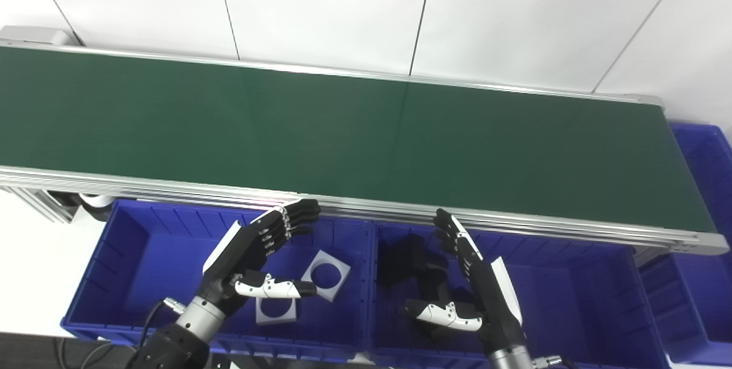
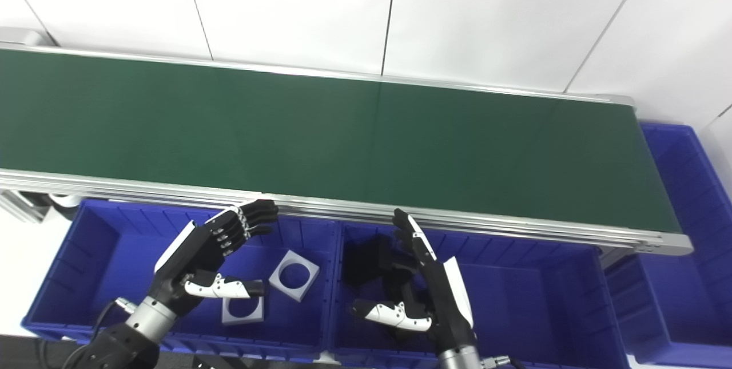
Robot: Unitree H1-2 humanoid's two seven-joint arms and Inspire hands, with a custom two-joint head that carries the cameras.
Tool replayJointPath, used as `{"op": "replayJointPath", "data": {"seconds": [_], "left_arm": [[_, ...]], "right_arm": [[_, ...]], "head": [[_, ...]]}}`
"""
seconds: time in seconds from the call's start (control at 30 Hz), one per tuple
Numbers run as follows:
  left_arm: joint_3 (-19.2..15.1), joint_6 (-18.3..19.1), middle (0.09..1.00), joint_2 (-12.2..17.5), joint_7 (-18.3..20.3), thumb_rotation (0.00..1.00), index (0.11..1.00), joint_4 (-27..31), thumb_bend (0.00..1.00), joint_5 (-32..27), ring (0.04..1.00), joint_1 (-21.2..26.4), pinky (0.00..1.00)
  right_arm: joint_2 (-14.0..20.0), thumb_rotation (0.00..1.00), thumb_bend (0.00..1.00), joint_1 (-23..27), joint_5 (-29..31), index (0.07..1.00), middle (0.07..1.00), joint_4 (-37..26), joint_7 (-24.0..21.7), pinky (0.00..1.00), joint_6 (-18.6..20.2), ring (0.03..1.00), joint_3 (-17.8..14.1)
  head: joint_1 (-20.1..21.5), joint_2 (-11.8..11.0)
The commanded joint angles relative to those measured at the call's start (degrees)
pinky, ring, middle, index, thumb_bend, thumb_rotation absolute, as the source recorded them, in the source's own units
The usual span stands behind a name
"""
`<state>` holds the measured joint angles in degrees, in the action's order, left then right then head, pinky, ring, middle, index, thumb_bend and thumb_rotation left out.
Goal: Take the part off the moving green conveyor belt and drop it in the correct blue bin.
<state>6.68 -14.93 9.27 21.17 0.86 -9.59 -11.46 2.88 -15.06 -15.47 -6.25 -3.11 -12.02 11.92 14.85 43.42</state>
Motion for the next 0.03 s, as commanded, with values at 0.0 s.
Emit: {"op": "replayJointPath", "data": {"seconds": [0.0], "left_arm": [[0.09,-2.27,0.833,0.15,-0.23,0.05,0.817,0.74,0.86,0.37,0.837,0.16,0.81]], "right_arm": [[-0.03,0.44,1.0,-0.14,0.17,0.941,0.905,-2.02,0.29,0.86,-0.17,0.879,-0.14]], "head": [[-0.49,0.05]]}}
